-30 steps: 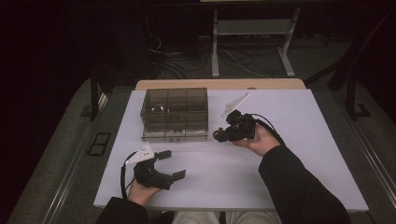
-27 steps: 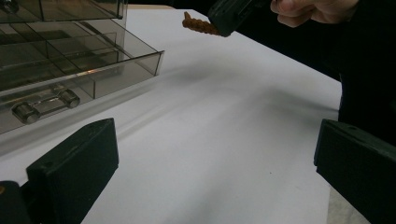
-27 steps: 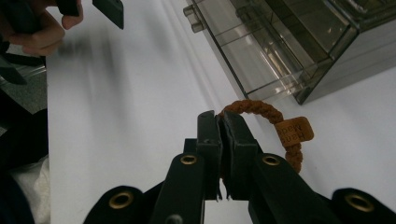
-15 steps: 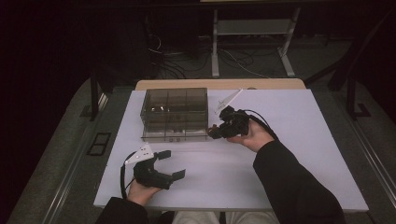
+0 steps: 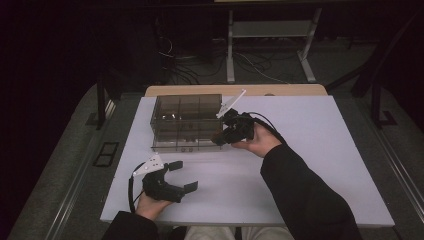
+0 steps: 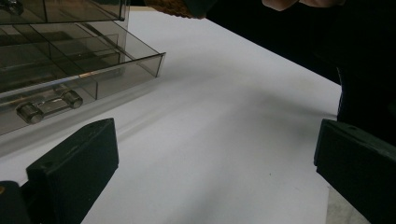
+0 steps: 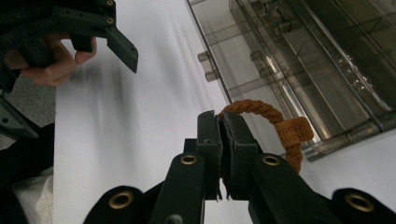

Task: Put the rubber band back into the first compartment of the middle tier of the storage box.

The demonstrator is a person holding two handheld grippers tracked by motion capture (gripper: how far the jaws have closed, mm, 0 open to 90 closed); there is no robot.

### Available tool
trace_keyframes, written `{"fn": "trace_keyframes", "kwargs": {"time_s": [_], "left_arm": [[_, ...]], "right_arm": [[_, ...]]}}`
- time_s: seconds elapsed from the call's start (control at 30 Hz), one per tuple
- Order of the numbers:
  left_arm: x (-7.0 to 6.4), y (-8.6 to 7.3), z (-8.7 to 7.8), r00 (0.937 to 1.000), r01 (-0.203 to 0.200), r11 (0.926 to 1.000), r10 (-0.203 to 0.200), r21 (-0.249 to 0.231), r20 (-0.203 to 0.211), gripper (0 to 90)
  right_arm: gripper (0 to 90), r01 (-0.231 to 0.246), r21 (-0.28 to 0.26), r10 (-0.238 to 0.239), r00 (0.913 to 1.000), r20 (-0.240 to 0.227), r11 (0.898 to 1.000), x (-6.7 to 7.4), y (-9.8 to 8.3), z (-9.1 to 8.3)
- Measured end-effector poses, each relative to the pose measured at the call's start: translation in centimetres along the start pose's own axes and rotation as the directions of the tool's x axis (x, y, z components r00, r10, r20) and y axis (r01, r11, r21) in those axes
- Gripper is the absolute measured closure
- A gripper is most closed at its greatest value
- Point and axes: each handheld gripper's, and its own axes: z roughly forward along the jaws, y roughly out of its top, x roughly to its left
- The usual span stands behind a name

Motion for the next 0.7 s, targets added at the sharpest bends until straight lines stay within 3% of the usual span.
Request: {"fn": "trace_keyframes", "kwargs": {"time_s": [0.7], "left_arm": [[0.1, 0.0, -0.1, 0.9999, 0.006, 1.0, -0.006, -0.003, 0.008, 0.0]], "right_arm": [[85.1, 0.04, -0.008, -0.04, 0.999, -0.02, 0.999, 0.3, 3.7, 1.0]]}}
